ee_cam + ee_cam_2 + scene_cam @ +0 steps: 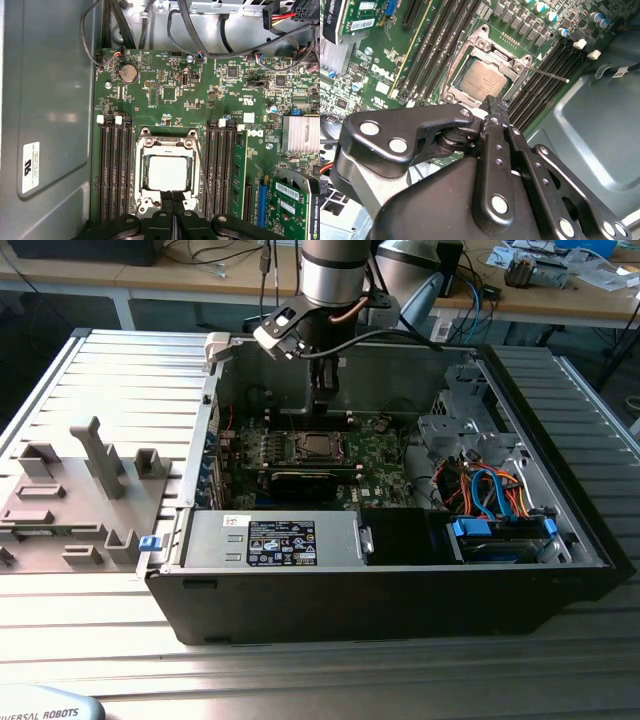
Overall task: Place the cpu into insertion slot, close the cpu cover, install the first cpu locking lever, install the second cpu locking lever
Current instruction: 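Close the cpu cover, then install the first cpu locking lever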
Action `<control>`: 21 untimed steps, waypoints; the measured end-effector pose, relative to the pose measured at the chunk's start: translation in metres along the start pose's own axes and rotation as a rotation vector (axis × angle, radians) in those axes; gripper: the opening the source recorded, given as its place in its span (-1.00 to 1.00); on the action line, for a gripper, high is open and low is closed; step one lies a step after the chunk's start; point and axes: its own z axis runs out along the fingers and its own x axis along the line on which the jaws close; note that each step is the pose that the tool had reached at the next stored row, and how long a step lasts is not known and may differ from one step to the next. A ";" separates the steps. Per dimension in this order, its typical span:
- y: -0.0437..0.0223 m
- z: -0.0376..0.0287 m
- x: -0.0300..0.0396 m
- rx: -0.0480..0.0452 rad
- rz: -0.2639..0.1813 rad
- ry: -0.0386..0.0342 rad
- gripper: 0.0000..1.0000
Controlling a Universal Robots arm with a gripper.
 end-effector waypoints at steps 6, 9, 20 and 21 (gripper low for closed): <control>0.0000 -0.0002 0.0000 0.0000 0.000 -0.0001 -0.79; 0.0000 -0.0002 0.0000 0.0000 0.000 0.0000 -0.79; 0.0000 -0.0003 0.0000 -0.0006 -0.053 -0.0040 -0.79; 0.0000 -0.0003 0.0000 -0.0006 -0.058 -0.0046 -0.79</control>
